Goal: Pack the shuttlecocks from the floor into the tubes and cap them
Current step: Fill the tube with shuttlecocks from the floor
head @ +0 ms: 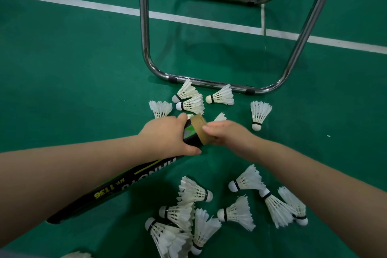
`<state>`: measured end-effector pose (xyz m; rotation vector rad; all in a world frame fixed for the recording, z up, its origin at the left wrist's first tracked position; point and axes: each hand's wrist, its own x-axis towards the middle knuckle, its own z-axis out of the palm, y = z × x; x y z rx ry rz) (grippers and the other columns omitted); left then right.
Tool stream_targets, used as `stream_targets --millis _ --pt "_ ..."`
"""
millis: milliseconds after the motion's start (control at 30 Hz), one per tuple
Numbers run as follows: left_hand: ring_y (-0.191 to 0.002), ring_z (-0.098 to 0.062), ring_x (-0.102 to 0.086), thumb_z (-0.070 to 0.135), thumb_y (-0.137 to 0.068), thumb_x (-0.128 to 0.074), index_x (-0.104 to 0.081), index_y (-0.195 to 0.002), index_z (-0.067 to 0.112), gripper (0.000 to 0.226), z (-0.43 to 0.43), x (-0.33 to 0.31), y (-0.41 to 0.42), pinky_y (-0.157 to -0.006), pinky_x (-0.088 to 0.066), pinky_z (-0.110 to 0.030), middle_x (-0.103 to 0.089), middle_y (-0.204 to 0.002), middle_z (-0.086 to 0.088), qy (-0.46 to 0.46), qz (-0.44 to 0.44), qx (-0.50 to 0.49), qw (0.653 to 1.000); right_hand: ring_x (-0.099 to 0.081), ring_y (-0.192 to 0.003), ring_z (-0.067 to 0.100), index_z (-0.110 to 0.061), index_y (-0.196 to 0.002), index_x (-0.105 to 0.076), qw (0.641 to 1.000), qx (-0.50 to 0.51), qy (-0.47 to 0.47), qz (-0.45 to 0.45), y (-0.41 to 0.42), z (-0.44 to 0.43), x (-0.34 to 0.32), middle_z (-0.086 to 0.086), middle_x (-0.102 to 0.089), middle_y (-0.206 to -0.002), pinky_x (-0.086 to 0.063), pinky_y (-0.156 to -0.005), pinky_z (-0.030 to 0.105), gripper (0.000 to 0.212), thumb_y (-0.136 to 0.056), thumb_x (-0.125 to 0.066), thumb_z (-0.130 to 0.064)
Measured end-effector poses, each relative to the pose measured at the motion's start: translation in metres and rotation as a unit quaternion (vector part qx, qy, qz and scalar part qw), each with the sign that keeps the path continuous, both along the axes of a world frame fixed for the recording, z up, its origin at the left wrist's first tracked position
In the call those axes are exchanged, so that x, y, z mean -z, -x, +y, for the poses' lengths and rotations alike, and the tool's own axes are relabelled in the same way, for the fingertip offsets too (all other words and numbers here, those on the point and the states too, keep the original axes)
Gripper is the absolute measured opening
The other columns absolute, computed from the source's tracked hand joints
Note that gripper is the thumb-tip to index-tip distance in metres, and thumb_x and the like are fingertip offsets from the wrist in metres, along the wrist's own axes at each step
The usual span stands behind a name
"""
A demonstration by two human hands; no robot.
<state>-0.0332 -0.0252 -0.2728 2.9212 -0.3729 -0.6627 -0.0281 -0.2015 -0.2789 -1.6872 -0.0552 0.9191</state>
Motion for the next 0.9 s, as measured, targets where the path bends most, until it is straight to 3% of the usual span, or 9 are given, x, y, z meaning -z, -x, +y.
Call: stream_targets --millis 133,300,400,467,533,633,733,800,900 --pt "-0.072 -0.020 -0.053 0.076 -0.065 -0.059 -0.034 -0.091 0.022 0.065 -0.006 0.004 0.009 -0.056 -0.039 -0.029 -0.047 -0.073 0.008 -0.016 -0.004 0.051 0.999 -0.054 -0.088 0.016 -0.014 -0.094 -0.062 0.993 -0.043 -0.042 0.100 0.007 0.005 0.008 0.007 -0.060 -0.096 -0.041 -0.085 0.027 0.029 -0.067 -0.058 -0.024" --pt "-0.071 -0.018 -0.049 0.075 -0.067 -0.059 -0.032 -0.091 0.021 0.065 -0.009 0.008 0.019 -0.056 -0.036 -0.029 -0.047 -0.075 0.008 -0.021 0.020 0.072 0.997 -0.049 -0.093 0.018 -0.021 -0.098 -0.059 0.983 -0.102 -0.037 0.146 0.014 0.002 0.021 0.005 -0.057 -0.099 -0.033 -0.087 0.034 0.031 -0.068 -0.061 -0.030" --pt "-0.076 -0.019 -0.052 0.075 -0.068 -0.058 -0.031 -0.093 0.022 0.064 -0.011 0.012 0.016 -0.058 -0.040 -0.029 -0.049 -0.079 0.007 -0.025 0.015 0.062 0.998 -0.051 -0.082 0.022 -0.015 -0.090 -0.062 0.995 0.028 -0.030 0.093 0.013 0.005 0.025 0.011 -0.057 -0.089 -0.037 -0.079 0.034 0.024 -0.079 -0.064 -0.035" --pt "-0.077 -0.019 -0.052 0.076 -0.069 -0.057 -0.027 -0.093 0.023 0.066 -0.010 0.013 0.013 -0.058 -0.040 -0.028 -0.045 -0.074 0.009 -0.030 0.016 0.054 0.998 -0.055 -0.072 0.017 -0.014 -0.083 -0.064 0.991 0.130 0.011 0.044 0.006 0.001 0.024 0.004 -0.062 -0.079 -0.041 -0.073 0.029 0.023 -0.090 -0.056 -0.035" --pt "-0.076 -0.019 -0.050 0.076 -0.069 -0.057 -0.026 -0.093 0.023 0.066 -0.007 0.014 0.012 -0.058 -0.041 -0.029 -0.041 -0.071 0.010 -0.033 0.025 0.047 0.998 -0.059 -0.075 0.015 -0.016 -0.081 -0.065 0.975 0.209 0.075 0.009 -0.004 -0.008 0.023 0.000 -0.064 -0.076 -0.040 -0.071 0.028 0.026 -0.093 -0.050 -0.034" --pt "-0.074 -0.018 -0.050 0.076 -0.069 -0.056 -0.033 -0.094 0.021 0.065 0.001 0.017 0.011 -0.057 -0.043 -0.030 -0.044 -0.074 0.009 -0.036 0.039 0.036 0.998 -0.054 -0.091 0.015 -0.017 -0.102 -0.063 0.949 0.235 0.196 -0.072 -0.019 -0.023 0.035 -0.003 -0.061 -0.096 -0.038 -0.073 0.027 0.020 -0.090 -0.053 -0.030" --pt "-0.071 -0.016 -0.048 0.076 -0.070 -0.056 -0.034 -0.095 0.021 0.064 0.003 0.019 0.009 -0.054 -0.040 -0.029 -0.044 -0.073 0.008 -0.039 0.043 0.035 0.998 -0.049 -0.109 0.020 -0.019 -0.125 -0.050 0.924 0.177 0.315 -0.125 -0.025 -0.029 0.055 0.004 -0.052 -0.121 -0.040 -0.085 0.030 0.040 -0.086 -0.056 -0.026" --pt "-0.070 -0.016 -0.048 0.075 -0.071 -0.056 -0.033 -0.094 0.021 0.064 0.004 0.020 0.009 -0.054 -0.039 -0.029 -0.044 -0.073 0.008 -0.040 0.044 0.036 0.998 -0.045 -0.119 0.026 -0.019 -0.132 -0.045 0.913 0.132 0.360 -0.140 -0.024 -0.028 0.065 0.008 -0.048 -0.131 -0.040 -0.098 0.038 0.053 -0.083 -0.060 -0.031" --pt "-0.073 -0.017 -0.047 0.075 -0.071 -0.056 -0.032 -0.093 0.021 0.064 0.005 0.021 0.008 -0.056 -0.038 -0.029 -0.041 -0.073 0.009 -0.039 0.046 0.034 0.998 -0.047 -0.121 0.029 -0.017 -0.132 -0.049 0.918 0.100 0.367 -0.115 -0.021 -0.022 0.071 0.007 -0.053 -0.130 -0.040 -0.101 0.045 0.056 -0.082 -0.063 -0.039"
